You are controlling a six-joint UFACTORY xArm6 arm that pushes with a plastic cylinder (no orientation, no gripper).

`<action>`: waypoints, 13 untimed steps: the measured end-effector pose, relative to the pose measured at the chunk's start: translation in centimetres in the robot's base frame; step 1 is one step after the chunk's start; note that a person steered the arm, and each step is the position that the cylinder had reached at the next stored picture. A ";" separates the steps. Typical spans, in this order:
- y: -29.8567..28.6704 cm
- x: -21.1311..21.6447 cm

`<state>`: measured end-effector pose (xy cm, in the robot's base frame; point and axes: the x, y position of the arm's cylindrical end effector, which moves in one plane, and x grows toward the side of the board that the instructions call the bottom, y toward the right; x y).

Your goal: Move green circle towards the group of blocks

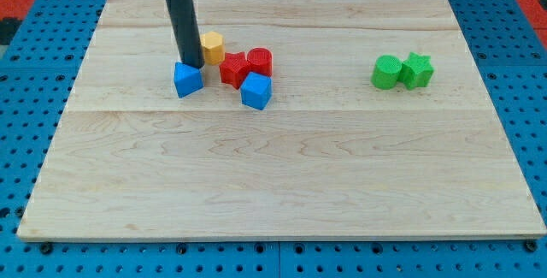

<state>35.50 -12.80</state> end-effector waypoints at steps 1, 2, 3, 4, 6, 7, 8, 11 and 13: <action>-1.9 -0.1; -2.0 0.4; -0.4 1.0; -0.4 -3.4; 4.1 -10.5; 17.7 -10.5; 31.0 -7.1; 30.9 4.0; 24.9 3.9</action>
<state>39.39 12.15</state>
